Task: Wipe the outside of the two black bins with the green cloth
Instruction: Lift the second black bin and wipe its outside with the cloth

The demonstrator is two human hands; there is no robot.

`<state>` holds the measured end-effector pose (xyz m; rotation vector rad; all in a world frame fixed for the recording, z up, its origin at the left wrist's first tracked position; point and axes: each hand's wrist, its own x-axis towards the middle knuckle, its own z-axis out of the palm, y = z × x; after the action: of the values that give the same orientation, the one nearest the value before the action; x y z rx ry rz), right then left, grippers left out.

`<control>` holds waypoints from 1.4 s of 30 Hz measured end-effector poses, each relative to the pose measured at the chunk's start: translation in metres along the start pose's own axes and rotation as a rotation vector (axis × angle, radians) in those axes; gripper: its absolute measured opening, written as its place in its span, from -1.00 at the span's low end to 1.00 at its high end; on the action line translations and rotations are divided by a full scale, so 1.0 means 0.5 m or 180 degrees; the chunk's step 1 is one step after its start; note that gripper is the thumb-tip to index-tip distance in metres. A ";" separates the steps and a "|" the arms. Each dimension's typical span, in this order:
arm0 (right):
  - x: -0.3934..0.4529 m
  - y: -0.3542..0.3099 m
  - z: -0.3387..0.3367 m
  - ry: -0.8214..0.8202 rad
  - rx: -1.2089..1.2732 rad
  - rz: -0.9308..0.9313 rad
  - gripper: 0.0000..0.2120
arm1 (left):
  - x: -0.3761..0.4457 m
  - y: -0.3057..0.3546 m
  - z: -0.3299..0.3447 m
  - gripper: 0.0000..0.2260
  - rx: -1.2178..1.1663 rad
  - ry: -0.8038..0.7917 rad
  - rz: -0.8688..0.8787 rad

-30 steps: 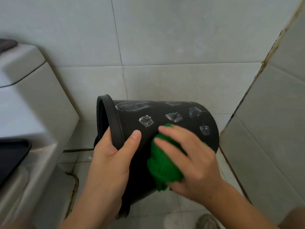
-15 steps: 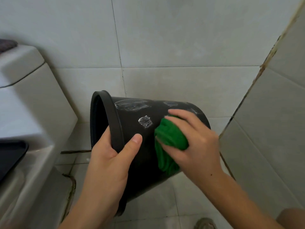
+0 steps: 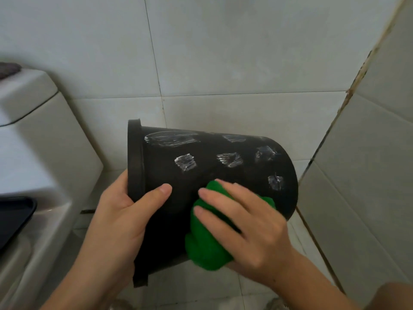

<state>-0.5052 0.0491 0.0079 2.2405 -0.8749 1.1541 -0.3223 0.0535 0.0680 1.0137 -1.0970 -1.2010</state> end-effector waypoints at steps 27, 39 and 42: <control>-0.014 0.100 -0.008 0.0173 -0.0396 0.1378 -0.62 | 0.014 0.026 -0.021 -0.72 0.0134 0.0246 0.0252; 0.003 0.117 -0.029 0.0230 -0.0301 0.1390 -0.62 | 0.003 0.026 -0.006 -0.67 0.0174 0.0093 0.0367; 0.007 0.113 -0.029 0.0480 -0.0273 0.1941 -0.61 | -0.001 0.027 -0.005 -0.67 0.0247 0.0122 0.0399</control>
<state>-0.5522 0.0187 0.0250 1.8311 -1.5698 1.4812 -0.3172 0.0554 0.0810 1.0079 -1.1671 -1.0414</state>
